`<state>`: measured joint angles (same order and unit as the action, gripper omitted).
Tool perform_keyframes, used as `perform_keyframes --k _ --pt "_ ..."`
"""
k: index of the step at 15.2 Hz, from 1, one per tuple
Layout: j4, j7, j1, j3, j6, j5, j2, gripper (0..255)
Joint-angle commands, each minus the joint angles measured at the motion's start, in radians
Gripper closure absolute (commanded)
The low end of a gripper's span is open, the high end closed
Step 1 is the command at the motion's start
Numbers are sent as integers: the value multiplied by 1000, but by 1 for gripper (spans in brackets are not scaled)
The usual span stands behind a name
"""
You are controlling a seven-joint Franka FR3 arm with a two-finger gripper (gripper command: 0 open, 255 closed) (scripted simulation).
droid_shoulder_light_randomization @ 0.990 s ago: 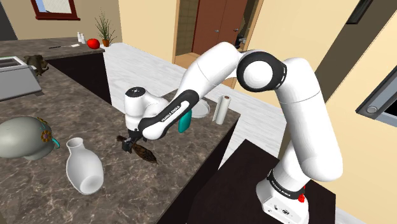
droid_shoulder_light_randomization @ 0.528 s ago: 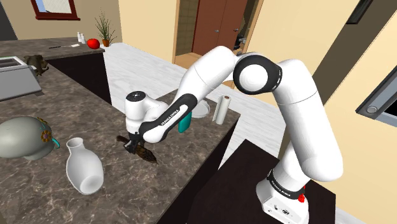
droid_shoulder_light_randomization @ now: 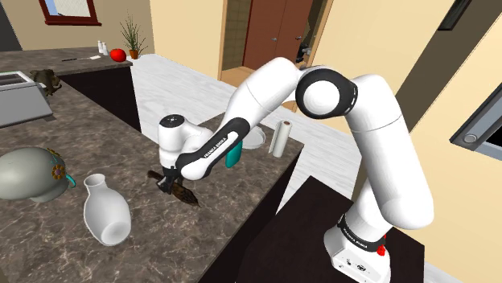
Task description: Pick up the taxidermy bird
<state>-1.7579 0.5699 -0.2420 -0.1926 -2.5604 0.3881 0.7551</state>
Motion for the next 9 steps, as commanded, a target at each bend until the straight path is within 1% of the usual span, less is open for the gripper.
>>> perform_keyframes --k 1,9 --pt "-5 -4 3 -5 11 -4 -16 255" --pt "-25 -26 21 -31 74 -31 -99 255"
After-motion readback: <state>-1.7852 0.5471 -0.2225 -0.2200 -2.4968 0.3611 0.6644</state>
